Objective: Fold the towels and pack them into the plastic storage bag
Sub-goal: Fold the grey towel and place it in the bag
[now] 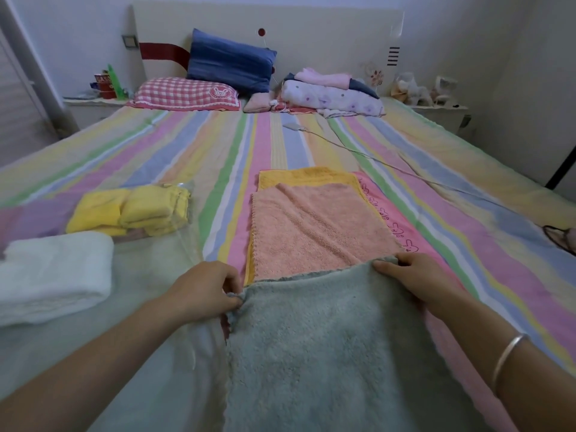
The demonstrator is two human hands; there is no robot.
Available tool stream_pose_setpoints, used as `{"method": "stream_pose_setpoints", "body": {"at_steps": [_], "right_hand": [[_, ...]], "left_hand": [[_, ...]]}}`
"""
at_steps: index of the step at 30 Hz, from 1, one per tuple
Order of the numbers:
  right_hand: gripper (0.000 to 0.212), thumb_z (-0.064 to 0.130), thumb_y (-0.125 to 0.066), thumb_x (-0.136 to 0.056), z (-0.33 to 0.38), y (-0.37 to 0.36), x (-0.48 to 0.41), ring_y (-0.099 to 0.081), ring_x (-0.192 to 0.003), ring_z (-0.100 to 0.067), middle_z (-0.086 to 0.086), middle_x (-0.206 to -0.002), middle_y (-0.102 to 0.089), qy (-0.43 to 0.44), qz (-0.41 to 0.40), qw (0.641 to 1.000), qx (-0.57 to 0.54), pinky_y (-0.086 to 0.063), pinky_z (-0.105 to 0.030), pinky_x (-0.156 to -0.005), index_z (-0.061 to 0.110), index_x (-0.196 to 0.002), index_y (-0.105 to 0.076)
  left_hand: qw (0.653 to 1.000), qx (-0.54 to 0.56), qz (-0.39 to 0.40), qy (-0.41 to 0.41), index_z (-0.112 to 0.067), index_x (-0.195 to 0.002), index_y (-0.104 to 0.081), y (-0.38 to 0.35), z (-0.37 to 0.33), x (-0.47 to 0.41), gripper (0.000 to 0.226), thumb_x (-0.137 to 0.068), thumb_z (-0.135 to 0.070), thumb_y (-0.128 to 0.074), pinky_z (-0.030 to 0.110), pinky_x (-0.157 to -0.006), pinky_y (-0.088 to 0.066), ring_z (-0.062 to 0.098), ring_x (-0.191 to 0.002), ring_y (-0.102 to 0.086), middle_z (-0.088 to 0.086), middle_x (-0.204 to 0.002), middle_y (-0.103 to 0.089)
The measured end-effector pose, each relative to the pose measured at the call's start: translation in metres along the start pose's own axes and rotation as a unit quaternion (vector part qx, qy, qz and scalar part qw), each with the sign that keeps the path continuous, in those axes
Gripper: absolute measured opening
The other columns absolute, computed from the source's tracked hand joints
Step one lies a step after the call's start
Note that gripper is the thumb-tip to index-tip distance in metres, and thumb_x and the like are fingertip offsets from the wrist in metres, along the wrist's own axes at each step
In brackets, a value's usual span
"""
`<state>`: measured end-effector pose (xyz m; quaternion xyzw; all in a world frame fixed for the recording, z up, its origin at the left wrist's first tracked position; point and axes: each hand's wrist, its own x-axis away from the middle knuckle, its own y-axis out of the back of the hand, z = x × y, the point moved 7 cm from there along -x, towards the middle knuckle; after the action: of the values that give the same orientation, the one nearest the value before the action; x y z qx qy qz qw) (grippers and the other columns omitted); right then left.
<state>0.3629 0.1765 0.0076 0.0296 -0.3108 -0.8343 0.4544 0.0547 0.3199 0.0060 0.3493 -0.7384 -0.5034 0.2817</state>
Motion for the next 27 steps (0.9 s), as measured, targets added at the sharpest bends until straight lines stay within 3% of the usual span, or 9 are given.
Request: {"method": "stream_pose_setpoints", "body": {"at_steps": [4, 7, 10, 13, 16, 19, 21, 23, 27], "right_hand": [[0.016, 0.035, -0.068, -0.086, 0.013, 0.017, 0.013, -0.059, -0.081, -0.012, 0.001, -0.092, -0.067, 0.042, -0.050, 0.994, -0.082, -0.041, -0.024, -0.058, 0.020, -0.092, -0.068], [0.008, 0.030, -0.069, -0.086, 0.034, 0.042, 0.031, -0.060, -0.080, -0.010, 0.003, -0.088, -0.067, 0.103, -0.091, 0.980, -0.145, -0.041, -0.021, -0.061, 0.022, -0.088, -0.069], [0.003, 0.025, -0.071, -0.084, 0.062, 0.069, 0.050, -0.061, -0.077, -0.011, 0.002, -0.084, -0.069, 0.164, -0.124, 0.961, -0.187, -0.044, -0.021, -0.064, 0.022, -0.084, -0.070], [0.003, 0.022, -0.071, -0.084, 0.090, 0.093, 0.065, -0.063, -0.079, -0.016, -0.001, -0.082, -0.070, 0.206, -0.126, 0.943, -0.231, -0.051, -0.029, -0.075, 0.019, -0.085, -0.072], [0.003, 0.020, -0.071, -0.085, 0.125, 0.113, 0.076, -0.063, -0.075, -0.015, 0.000, -0.078, -0.070, 0.248, -0.126, 0.929, -0.245, -0.051, -0.027, -0.070, 0.017, -0.083, -0.072], [0.004, 0.018, -0.072, -0.084, 0.161, 0.129, 0.074, -0.061, -0.079, -0.016, -0.004, -0.084, -0.068, 0.257, -0.133, 0.926, -0.243, -0.053, -0.028, -0.074, 0.016, -0.087, -0.071], [0.008, 0.018, -0.072, -0.084, 0.185, 0.142, 0.071, -0.061, -0.086, -0.018, -0.005, -0.089, -0.068, 0.265, -0.148, 0.919, -0.252, -0.054, -0.033, -0.084, 0.015, -0.091, -0.071], [0.009, 0.014, -0.069, -0.087, 0.205, 0.156, 0.072, -0.058, -0.088, -0.020, -0.004, -0.086, -0.065, 0.284, -0.157, 0.900, -0.291, -0.052, -0.031, -0.085, 0.011, -0.095, -0.068], [0.004, 0.011, -0.065, -0.089, 0.208, 0.158, 0.092, -0.056, -0.086, -0.018, -0.003, -0.085, -0.063, 0.315, -0.136, 0.888, -0.307, -0.049, -0.029, -0.083, 0.015, -0.089, -0.067]], "left_hand": [[0.995, -0.004, -0.090, 0.031, -0.038, -0.067, -0.059, 0.032, -0.003, 0.010, 0.017, -0.074, -0.040, -0.075, 0.025, -0.063, -0.045, 0.004, -0.078, -0.060, -0.019, -0.077, -0.064], [0.980, 0.150, -0.130, 0.023, -0.029, -0.073, -0.066, 0.067, -0.004, 0.018, 0.017, -0.071, -0.026, -0.082, 0.034, -0.071, -0.052, 0.011, -0.074, -0.065, -0.007, -0.074, -0.069], [0.954, 0.250, -0.165, 0.014, -0.021, -0.085, -0.066, 0.109, -0.014, 0.033, 0.018, -0.076, -0.015, -0.080, 0.030, -0.068, -0.048, 0.017, -0.071, -0.064, 0.004, -0.074, -0.071], [0.950, 0.231, -0.210, -0.027, -0.020, -0.084, -0.072, 0.158, -0.033, 0.046, 0.008, -0.080, -0.014, -0.076, 0.023, -0.065, -0.046, 0.012, -0.071, -0.063, 0.001, -0.077, -0.071], [0.945, 0.237, -0.225, -0.036, -0.017, -0.086, -0.072, 0.199, -0.044, 0.047, 0.004, -0.086, -0.013, -0.070, 0.031, -0.063, -0.053, 0.016, -0.072, -0.063, 0.004, -0.079, -0.070], [0.938, 0.249, -0.237, -0.039, -0.012, -0.090, -0.068, 0.237, -0.056, 0.035, 0.005, -0.089, -0.008, -0.064, 0.024, -0.054, -0.056, 0.019, -0.078, -0.062, 0.013, -0.090, -0.068], [0.918, 0.293, -0.265, -0.038, -0.010, -0.092, -0.064, 0.261, -0.062, 0.027, 0.005, -0.091, -0.006, -0.061, 0.026, -0.057, -0.060, 0.024, -0.086, -0.063, 0.016, -0.097, -0.064], [0.887, 0.355, -0.291, -0.048, -0.006, -0.098, -0.061, 0.280, -0.069, 0.023, 0.006, -0.093, -0.005, -0.057, 0.030, -0.063, -0.061, 0.029, -0.094, -0.063, 0.015, -0.100, -0.061], [0.831, 0.462, -0.296, -0.093, -0.004, -0.093, -0.059, 0.278, -0.084, 0.045, 0.009, -0.094, -0.001, -0.051, 0.028, -0.066, -0.061, 0.023, -0.088, -0.059, 0.011, -0.090, -0.056]]}}
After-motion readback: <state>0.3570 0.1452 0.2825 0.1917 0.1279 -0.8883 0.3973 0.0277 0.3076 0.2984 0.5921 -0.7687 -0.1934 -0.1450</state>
